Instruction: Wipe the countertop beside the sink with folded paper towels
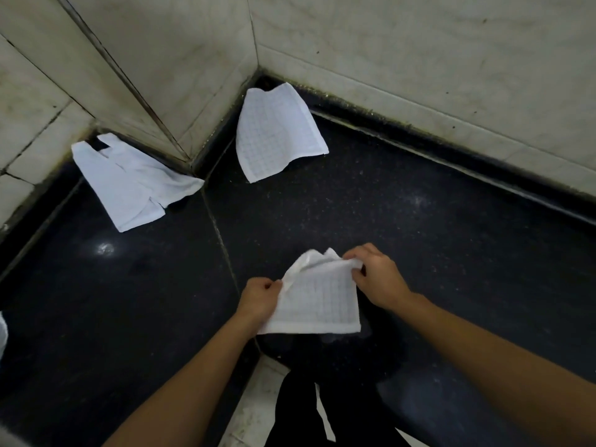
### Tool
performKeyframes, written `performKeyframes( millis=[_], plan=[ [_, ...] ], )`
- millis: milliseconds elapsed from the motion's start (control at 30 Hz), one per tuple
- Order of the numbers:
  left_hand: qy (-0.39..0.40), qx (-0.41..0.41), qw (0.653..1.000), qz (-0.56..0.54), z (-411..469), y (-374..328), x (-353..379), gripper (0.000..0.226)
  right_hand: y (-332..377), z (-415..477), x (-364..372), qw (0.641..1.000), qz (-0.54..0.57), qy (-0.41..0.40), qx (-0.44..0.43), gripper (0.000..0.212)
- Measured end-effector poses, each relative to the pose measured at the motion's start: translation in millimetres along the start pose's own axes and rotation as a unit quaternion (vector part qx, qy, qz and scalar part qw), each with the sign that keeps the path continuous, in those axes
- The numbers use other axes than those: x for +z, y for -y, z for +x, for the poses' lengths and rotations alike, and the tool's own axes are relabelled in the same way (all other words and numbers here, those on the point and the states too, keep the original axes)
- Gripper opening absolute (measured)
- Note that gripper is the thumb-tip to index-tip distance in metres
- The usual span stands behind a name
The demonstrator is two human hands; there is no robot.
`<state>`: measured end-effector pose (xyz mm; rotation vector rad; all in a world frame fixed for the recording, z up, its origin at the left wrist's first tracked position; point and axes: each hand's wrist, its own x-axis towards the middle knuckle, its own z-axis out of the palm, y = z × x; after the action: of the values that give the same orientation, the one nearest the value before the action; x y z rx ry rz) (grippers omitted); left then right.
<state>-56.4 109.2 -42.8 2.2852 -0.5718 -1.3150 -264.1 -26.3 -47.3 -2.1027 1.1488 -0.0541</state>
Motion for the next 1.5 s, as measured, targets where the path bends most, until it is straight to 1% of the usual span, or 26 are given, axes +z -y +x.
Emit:
performKeyframes(
  millis=[33, 67, 100, 133, 200, 233, 300, 367, 467, 533, 633, 667, 733, 767, 833, 867, 933, 1000, 1033, 1133, 1167, 1233, 1333, 1400, 1467, 1500],
  plan=[
    [-0.010, 0.030, 0.993, 0.116, 1, -1, -3, 0.028, -2, -2, 3, 1.000, 0.008, -0.001, 0.016, 0.033],
    [-0.029, 0.068, 0.972, 0.223, -2, -3, -6, 0.020, -3, -3, 5, 0.999, 0.026, -0.015, 0.044, 0.040],
    [-0.052, 0.115, 0.946, 0.299, -5, -5, -8, 0.024, -4, -4, 6, 0.994, 0.054, -0.043, 0.082, 0.044],
    [-0.066, 0.161, 0.926, 0.335, -6, -6, -8, 0.038, -3, -4, 7, 0.985, 0.088, -0.079, 0.127, 0.045],
    [-0.074, 0.224, 0.917, 0.323, -7, -10, -3, 0.065, -1, -1, 7, 0.958, 0.152, -0.129, 0.208, 0.050],
    [-0.073, 0.227, 0.923, 0.301, -5, -13, 1, 0.073, 1, 2, 7, 0.949, 0.164, -0.126, 0.236, 0.056],
    [-0.084, 0.196, 0.941, 0.265, 6, -18, 8, 0.075, 6, 6, 8, 0.951, 0.133, -0.090, 0.263, 0.057],
    [-0.112, 0.197, 0.931, 0.286, 18, -20, 9, 0.058, 11, 12, 9, 0.961, 0.097, -0.093, 0.240, 0.043],
    [-0.126, 0.237, 0.901, 0.342, 31, -16, 6, 0.033, 12, 22, 6, 0.974, 0.056, -0.149, 0.160, 0.031],
    [-0.113, 0.227, 0.901, 0.352, 33, -15, 7, 0.034, 7, 28, 1, 0.978, 0.006, -0.161, 0.134, 0.031],
    [-0.103, 0.197, 0.906, 0.361, 30, -14, 8, 0.046, -5, 29, -2, 0.983, -0.076, -0.115, 0.121, 0.036],
    [-0.107, 0.194, 0.909, 0.354, 27, -13, 7, 0.049, -5, 26, -3, 0.983, -0.105, -0.118, 0.097, 0.037],
    [-0.125, 0.228, 0.905, 0.337, 19, -10, 4, 0.044, 2, 10, -6, 0.978, -0.141, -0.151, -0.010, 0.035],
    [-0.131, 0.266, 0.897, 0.329, 12, -7, 3, 0.037, 6, -3, -6, 0.979, -0.149, -0.128, -0.061, 0.032],
    [-0.123, 0.346, 0.876, 0.314, -1, 6, 7, 0.018, 12, -32, -1, 0.980, -0.174, 0.026, -0.092, 0.029],
    [-0.109, 0.373, 0.866, 0.314, -7, 16, 11, 0.012, 12, -47, 7, 0.966, -0.212, 0.108, -0.098, 0.031],
    [-0.061, 0.393, 0.860, 0.320, -18, 33, 21, 0.006, 10, -70, 24, 0.935, -0.281, 0.167, -0.135, 0.036],
    [-0.032, 0.401, 0.858, 0.320, -24, 45, 28, 0.009, 3, -78, 33, 0.927, -0.317, 0.152, -0.129, 0.038],
    [-0.019, 0.394, 0.858, 0.328, -26, 47, 30, 0.018, -1, -76, 33, 0.932, -0.313, 0.127, -0.128, 0.037],
    [0.001, 0.385, 0.844, 0.375, -28, 51, 33, 0.046, -5, -74, 27, 0.944, -0.288, 0.065, -0.148, 0.016],
    [0.003, 0.385, 0.838, 0.386, -30, 50, 32, 0.045, -7, -75, 25, 0.948, -0.276, 0.049, -0.151, 0.010],
    [0.001, 0.399, 0.829, 0.391, -31, 50, 31, 0.030, -13, -78, 23, 0.949, -0.264, 0.038, -0.167, 0.006],
    [0.004, 0.413, 0.816, 0.405, -35, 56, 29, 0.025, -18, -87, 16, 0.948, -0.260, 0.073, -0.169, 0.015],
    [0.038, 0.421, 0.814, 0.398, -40, 61, 23, 0.021, -22, -93, 14, 0.949, -0.253, 0.131, -0.134, 0.011],
    [0.071, 0.398, 0.840, 0.363, -45, 63, 13, 0.012, -25, -95, 5, 0.952, -0.225, 0.194, -0.072, 0.013],
    [0.085, 0.370, 0.859, 0.344, -47, 59, 6, 0.015, -24, -94, -1, 0.956, -0.196, 0.213, -0.038, 0.016]
  ],
)
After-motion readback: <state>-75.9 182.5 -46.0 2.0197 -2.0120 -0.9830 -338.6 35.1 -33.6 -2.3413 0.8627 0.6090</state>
